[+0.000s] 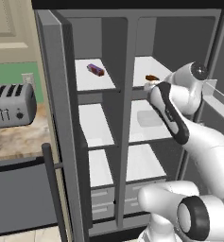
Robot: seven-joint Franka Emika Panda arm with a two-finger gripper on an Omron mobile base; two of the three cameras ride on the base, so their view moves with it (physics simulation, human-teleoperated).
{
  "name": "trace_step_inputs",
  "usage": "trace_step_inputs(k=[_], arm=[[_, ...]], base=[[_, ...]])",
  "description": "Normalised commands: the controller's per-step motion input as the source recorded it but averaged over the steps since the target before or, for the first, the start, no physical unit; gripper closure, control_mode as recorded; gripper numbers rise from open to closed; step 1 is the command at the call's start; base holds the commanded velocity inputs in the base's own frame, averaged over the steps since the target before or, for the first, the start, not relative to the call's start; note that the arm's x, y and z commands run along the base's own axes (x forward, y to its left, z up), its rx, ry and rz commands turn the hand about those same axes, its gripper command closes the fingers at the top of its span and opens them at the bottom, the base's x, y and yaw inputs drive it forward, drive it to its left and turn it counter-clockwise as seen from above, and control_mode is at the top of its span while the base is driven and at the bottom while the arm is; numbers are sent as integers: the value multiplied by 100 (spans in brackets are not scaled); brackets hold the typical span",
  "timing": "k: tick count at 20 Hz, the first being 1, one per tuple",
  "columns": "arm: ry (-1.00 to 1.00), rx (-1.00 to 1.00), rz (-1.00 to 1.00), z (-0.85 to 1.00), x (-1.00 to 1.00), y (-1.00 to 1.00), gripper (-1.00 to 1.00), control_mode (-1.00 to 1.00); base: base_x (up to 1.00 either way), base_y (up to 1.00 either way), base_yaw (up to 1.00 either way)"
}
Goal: Pick up the frozen chicken drumstick from the freezer, place it on any shelf in the fridge, and close the fridge and freezer doors when done.
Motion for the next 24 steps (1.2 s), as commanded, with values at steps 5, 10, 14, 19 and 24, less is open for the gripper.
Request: trace_step_inputs(k=[5,10,14,19,24], arm=[[0,-2,0,0,-56,53,-100,-100],[0,-2,0,-2,-42,36,-100,-100],[0,0,0,-13,-26,8,-100,-100],[1,0,0,-15,-8,2,-100,-100],[6,0,0,-8,0,0,-100,-100]], base=[[0,0,0],[0,0,0],[0,0,0],[0,0,0],[0,0,0]])
